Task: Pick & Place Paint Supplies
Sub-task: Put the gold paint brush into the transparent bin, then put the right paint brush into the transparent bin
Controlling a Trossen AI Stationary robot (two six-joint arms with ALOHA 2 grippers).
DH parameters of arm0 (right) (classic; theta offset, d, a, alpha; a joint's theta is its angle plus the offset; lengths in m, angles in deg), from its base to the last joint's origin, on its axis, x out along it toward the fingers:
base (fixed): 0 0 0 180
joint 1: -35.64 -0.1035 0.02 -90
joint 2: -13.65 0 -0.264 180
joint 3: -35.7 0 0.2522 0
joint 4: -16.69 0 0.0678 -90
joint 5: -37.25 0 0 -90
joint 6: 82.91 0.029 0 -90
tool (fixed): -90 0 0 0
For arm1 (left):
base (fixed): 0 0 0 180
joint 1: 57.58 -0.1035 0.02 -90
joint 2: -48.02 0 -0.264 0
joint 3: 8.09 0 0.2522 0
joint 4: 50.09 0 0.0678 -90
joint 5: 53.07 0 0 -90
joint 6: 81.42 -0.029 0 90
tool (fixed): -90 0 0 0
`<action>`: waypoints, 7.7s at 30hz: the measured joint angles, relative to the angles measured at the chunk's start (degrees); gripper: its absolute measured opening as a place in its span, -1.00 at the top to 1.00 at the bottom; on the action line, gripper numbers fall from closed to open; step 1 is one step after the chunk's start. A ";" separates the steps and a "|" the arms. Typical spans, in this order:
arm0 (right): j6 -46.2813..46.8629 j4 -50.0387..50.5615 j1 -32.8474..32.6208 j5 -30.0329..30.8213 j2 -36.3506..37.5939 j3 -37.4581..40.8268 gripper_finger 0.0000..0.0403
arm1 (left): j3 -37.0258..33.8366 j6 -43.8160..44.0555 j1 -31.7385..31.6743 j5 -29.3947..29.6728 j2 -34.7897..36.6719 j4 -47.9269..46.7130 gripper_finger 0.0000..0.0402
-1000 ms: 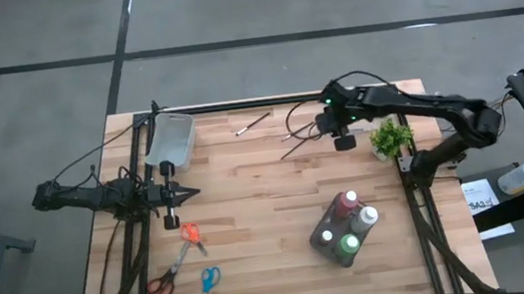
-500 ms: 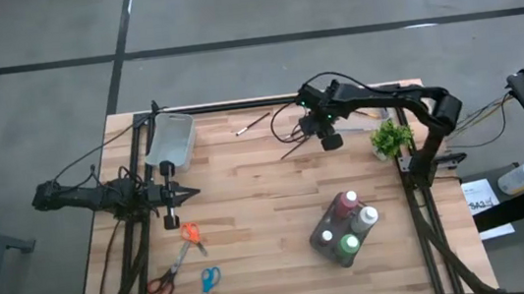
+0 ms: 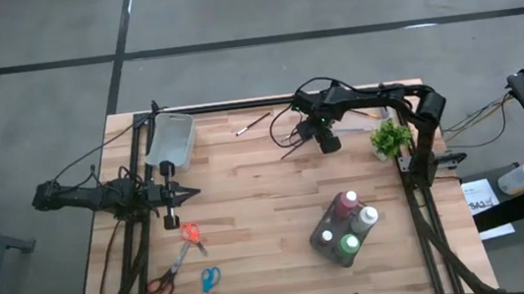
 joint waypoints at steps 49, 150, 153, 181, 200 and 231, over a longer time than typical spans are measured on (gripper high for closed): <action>-1.26 -1.47 3.64 -3.28 -4.35 -0.36 0.54 | 0.00 0.00 0.01 0.00 0.00 0.00 1.00; 10.58 7.84 21.21 18.19 38.45 22.47 0.94 | 0.00 0.00 0.01 0.00 0.00 0.00 1.00; 7.99 7.52 21.34 18.17 38.47 23.30 0.94 | 0.00 0.00 0.00 0.00 0.00 0.00 1.00; 4.74 7.46 21.29 17.97 38.32 24.36 0.94 | 0.00 0.00 0.00 0.00 0.02 0.00 1.00; 9.33 8.92 20.98 16.88 38.34 24.38 0.41 | 0.00 0.00 0.00 0.00 0.02 0.00 1.00; 12.66 7.49 17.37 11.65 43.40 16.12 0.40 | 0.00 0.00 0.01 0.00 0.02 0.00 1.00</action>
